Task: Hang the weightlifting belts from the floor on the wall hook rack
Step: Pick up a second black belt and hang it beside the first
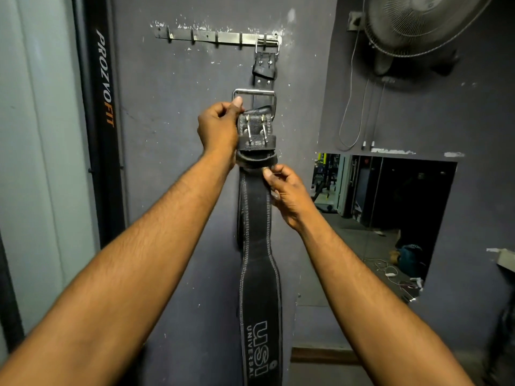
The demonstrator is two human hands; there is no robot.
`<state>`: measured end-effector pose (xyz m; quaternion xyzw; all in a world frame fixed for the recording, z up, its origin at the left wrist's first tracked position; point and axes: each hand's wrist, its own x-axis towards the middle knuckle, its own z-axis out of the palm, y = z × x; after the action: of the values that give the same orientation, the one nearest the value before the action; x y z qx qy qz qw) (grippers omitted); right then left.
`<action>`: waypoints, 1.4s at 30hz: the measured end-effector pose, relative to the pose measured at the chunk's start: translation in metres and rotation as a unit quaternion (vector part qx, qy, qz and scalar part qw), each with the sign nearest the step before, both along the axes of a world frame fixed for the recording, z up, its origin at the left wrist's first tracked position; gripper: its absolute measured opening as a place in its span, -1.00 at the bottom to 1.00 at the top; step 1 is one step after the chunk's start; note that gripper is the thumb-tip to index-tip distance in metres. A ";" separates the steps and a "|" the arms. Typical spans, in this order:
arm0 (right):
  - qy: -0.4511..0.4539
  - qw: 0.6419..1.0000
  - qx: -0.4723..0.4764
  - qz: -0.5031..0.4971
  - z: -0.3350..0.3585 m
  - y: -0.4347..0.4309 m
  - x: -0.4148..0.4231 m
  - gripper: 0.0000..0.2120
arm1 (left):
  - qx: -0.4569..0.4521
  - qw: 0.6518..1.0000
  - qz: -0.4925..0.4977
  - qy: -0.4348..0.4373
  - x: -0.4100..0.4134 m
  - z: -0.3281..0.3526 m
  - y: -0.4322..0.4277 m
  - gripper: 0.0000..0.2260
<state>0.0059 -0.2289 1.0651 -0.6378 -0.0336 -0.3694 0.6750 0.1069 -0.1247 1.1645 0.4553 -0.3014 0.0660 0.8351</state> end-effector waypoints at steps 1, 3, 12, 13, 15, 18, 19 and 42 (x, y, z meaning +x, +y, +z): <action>0.017 0.999 -0.036 -0.021 0.004 -0.005 -0.001 -0.74 | -0.020 0.999 0.002 0.032 -0.001 -0.002 -0.004 -0.79; 0.033 0.985 -0.144 -0.087 0.017 -0.016 -0.004 -0.26 | -0.050 0.996 -0.008 0.076 0.002 -0.008 -0.011 -0.79; 0.019 0.825 -0.510 -0.241 0.039 -0.038 0.035 0.23 | -0.048 0.995 -0.030 0.087 0.041 -0.015 -0.023 -0.81; 0.006 0.819 -0.515 -0.254 0.039 -0.038 0.045 0.19 | -0.047 0.995 -0.028 0.080 0.049 -0.012 -0.023 -0.81; -0.019 0.814 -0.521 -0.256 0.040 -0.038 0.065 0.12 | -0.051 0.996 -0.030 0.067 0.067 -0.006 -0.025 -0.82; -0.060 0.789 -0.541 -0.284 0.049 -0.044 0.097 0.09 | -0.059 0.997 -0.037 0.043 0.096 0.004 -0.029 -0.82; -0.056 0.787 -0.543 -0.288 0.055 -0.046 0.108 0.09 | -0.060 0.997 -0.036 0.036 0.106 0.008 -0.031 -0.82; -0.081 0.880 -0.420 -0.207 0.237 -0.159 0.291 0.05 | 0.008 0.962 0.043 -0.268 0.297 0.156 -0.161 -0.46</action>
<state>0.2972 -0.3876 1.3017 -0.8214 -0.1075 -0.5027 0.2471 0.4034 -0.2861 1.3204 0.4400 -0.4948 0.2193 0.7166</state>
